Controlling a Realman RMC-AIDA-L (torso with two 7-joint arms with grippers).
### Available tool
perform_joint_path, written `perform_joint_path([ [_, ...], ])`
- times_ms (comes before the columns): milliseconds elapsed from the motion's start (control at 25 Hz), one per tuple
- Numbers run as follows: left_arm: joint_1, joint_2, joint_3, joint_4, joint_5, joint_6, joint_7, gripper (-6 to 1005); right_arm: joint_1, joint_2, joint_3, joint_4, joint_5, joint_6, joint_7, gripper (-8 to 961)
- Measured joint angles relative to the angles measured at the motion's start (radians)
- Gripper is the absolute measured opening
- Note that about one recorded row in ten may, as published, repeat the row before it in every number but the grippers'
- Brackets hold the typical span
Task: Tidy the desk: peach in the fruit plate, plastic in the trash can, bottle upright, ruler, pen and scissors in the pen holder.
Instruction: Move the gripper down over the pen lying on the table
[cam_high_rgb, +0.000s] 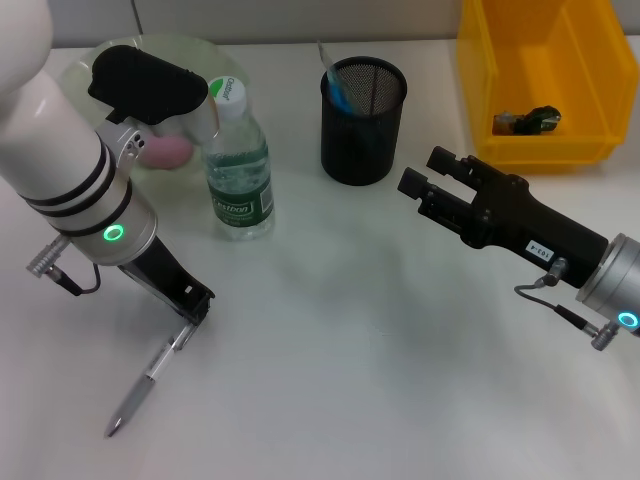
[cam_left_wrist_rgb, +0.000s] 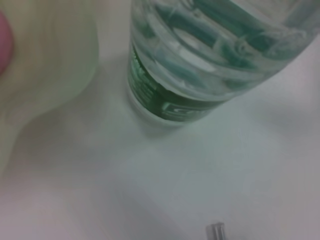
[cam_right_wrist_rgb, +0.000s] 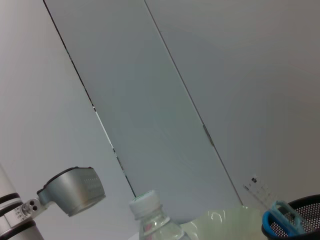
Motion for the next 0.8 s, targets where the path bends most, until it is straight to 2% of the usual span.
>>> perform_joint_path([
  [400, -0.007, 0.0, -0.002, 0.015, -0.006, 0.032, 0.013, 163, 0.002, 0.0, 0.0, 0.0, 0.0, 0.003, 0.0, 691],
  [480, -0.009, 0.0, -0.002, 0.015, -0.007, 0.034, 0.013, 252, 0.003, 0.0, 0.0, 0.0, 0.0, 0.006, 0.0, 691],
  [720, -0.014, 0.0, -0.001, 0.012, -0.008, 0.036, 0.011, 418, 0.003, 0.0, 0.0, 0.0, 0.0, 0.014, 0.0, 691],
  [800, -0.017, 0.0, 0.0, 0.005, -0.003, 0.036, 0.007, 446, 0.003, 0.0, 0.0, 0.0, 0.0, 0.014, 0.0, 691],
])
